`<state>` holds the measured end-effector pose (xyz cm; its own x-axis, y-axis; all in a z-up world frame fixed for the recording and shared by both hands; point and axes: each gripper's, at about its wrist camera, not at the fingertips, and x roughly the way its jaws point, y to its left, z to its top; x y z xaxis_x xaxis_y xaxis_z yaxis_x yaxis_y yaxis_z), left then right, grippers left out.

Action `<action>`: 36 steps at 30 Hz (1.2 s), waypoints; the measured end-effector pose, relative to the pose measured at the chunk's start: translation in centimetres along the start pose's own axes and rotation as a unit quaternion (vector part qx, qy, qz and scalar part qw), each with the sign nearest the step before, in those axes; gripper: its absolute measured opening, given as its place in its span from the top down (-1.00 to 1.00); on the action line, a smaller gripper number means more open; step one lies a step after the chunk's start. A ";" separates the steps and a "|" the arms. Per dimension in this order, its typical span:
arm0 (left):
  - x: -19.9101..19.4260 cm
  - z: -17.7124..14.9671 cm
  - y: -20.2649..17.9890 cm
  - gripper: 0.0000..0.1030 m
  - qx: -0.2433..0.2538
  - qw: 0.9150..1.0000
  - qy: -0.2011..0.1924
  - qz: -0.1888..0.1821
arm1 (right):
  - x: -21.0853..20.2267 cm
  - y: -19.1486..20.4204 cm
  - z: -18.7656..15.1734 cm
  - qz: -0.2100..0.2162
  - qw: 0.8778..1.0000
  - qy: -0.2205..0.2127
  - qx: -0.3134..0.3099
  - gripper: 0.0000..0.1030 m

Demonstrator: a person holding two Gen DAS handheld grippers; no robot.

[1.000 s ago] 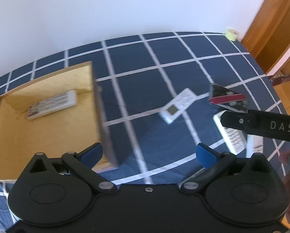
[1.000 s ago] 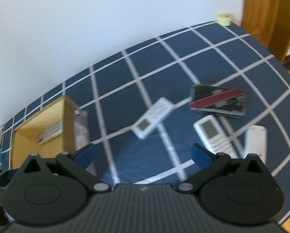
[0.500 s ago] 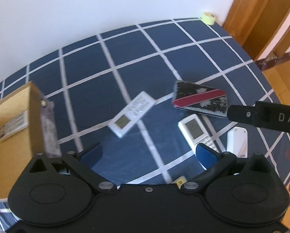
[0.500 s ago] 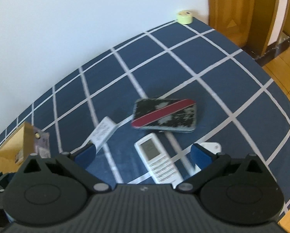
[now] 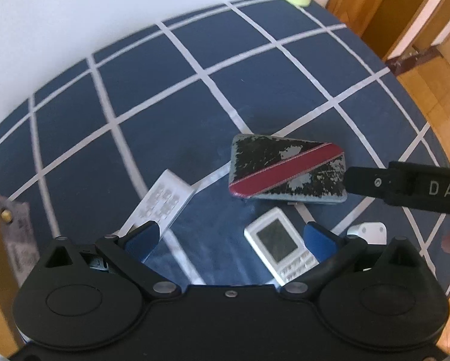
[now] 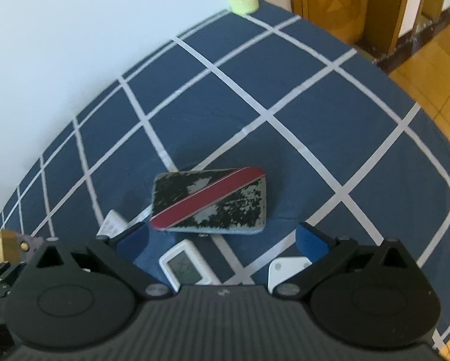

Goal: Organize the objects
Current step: 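Move the right gripper to the black-and-red patterned case, then close the right gripper on the edge of the black-and-red case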

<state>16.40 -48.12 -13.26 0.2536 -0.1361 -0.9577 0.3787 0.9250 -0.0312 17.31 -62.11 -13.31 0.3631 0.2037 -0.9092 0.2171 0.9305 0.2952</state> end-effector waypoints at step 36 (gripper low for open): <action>11.6 5.9 -1.3 -0.70 0.040 0.990 0.093 -0.097 | 11.3 1.1 3.2 -0.031 0.996 0.081 0.019 -0.74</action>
<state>24.05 -53.02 -22.61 0.0028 -0.2345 -0.9721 0.4759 0.8553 -0.2049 24.54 -59.77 -22.28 0.1965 0.1953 -0.9609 0.2706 0.9311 0.2446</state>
